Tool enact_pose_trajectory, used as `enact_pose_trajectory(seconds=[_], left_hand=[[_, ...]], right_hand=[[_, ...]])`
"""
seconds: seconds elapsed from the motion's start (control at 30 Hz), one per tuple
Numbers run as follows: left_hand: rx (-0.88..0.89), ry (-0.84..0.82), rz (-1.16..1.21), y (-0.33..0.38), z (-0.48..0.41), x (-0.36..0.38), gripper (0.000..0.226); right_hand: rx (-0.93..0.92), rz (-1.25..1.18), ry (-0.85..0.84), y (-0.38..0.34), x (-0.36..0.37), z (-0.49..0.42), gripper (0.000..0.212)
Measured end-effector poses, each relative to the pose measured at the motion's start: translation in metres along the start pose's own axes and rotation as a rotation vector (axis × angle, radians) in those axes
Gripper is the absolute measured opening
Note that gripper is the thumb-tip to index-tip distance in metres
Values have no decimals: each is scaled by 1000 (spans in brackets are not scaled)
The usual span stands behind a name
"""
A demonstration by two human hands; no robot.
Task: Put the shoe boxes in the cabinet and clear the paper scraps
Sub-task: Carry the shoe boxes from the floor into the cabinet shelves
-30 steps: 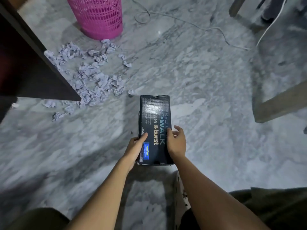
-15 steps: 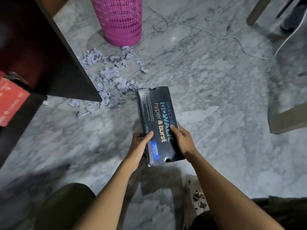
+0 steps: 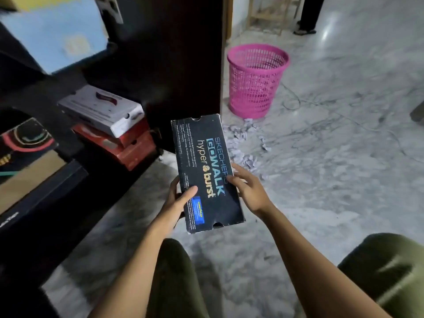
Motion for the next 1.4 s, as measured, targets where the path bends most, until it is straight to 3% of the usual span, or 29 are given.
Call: enact_pose_trajectory(seconds=[0.23, 0.5, 0.63, 0.73, 0.9, 1.17, 1.23, 1.33, 1.4], left_hand=[[234, 124, 178, 117, 39, -66, 61], [410, 246, 207, 280, 67, -107, 64], [376, 313, 246, 349, 73, -130, 55], [343, 332, 317, 387, 70, -147, 50], [334, 340, 381, 444, 59, -174, 53], [377, 538, 204, 506, 28, -218, 40], [436, 591, 148, 520, 18, -232, 48], [578, 677, 34, 539, 4, -257, 106], [636, 728, -31, 544, -5, -272, 116]], right_hand=[[-294, 8, -90, -137, 61, -9, 26], [-508, -49, -20, -308, 77, -22, 16], [-611, -69, -2, -372, 88, -38, 24], [-723, -93, -88, -410, 104, -45, 35], [-906, -87, -196, -463, 138, -63, 37], [-808, -213, -153, -510, 193, -182, 32], [-766, -255, -170, -514, 207, -209, 33], [-799, -324, -127, -523, 218, -235, 28], [-799, -315, -91, -520, 229, -251, 35]])
Point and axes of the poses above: each hand's wrist, its own z-axis away from the middle knuckle, its own x-axis out of the palm, y = z × x, the point moved 10 cm from there along -z, towards the middle knuckle
